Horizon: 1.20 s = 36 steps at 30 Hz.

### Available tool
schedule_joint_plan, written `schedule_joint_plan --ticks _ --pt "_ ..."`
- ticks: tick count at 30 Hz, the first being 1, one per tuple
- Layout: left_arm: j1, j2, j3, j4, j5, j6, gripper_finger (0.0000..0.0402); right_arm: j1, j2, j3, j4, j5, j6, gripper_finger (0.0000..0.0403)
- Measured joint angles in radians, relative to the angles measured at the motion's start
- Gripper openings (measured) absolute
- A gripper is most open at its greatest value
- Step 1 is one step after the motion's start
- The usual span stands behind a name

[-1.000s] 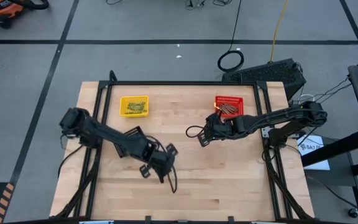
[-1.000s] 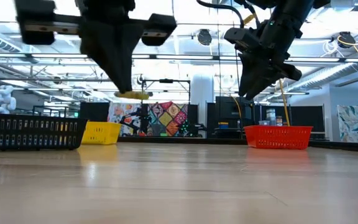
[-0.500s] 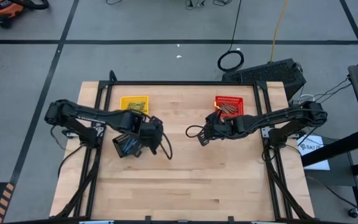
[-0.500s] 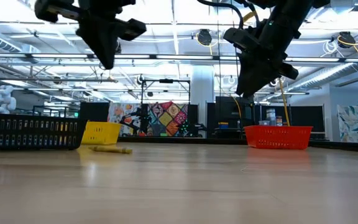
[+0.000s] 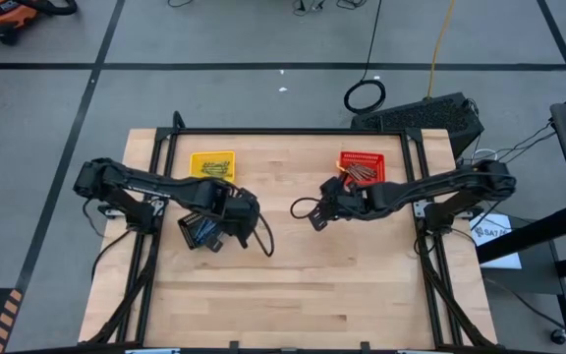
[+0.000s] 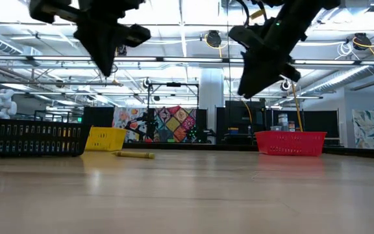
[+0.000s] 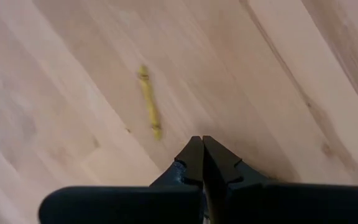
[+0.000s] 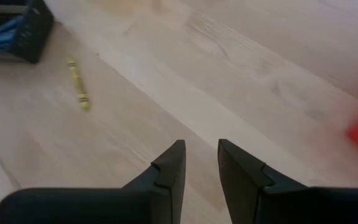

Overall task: Sort crayons
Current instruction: Put the light green crayon into the yellow bin

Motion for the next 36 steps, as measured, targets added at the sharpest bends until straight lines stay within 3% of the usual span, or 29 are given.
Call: schedule_joint_plan --ticks 5,9,13,17,24,36 --pt "0.0 -0.005 0.001 -0.018 -0.01 0.009 0.0 -0.03 0.049 0.0 0.118 -0.052 -0.156 0.0082" --pt "0.0 -0.025 0.001 -0.044 -0.166 0.001 0.0 -0.065 0.103 0.0 0.236 -0.068 -0.28 0.0084" --pt "0.017 -0.058 0.001 -0.106 -0.271 0.002 0.0 -0.107 0.157 0.0 0.352 -0.151 -0.395 0.0106" --pt "0.064 -0.123 0.001 -0.153 -0.282 0.0 0.0 -0.138 0.206 0.0 0.476 -0.238 -0.506 0.0129" --pt "0.158 -0.242 0.0 -0.152 -0.283 0.0 0.0 -0.162 0.293 0.003 0.657 -0.281 -0.621 0.0137" --pt "0.22 -0.343 0.0 -0.14 -0.288 -0.001 0.0 -0.18 0.532 0.237 0.605 -0.293 -0.673 0.0137"
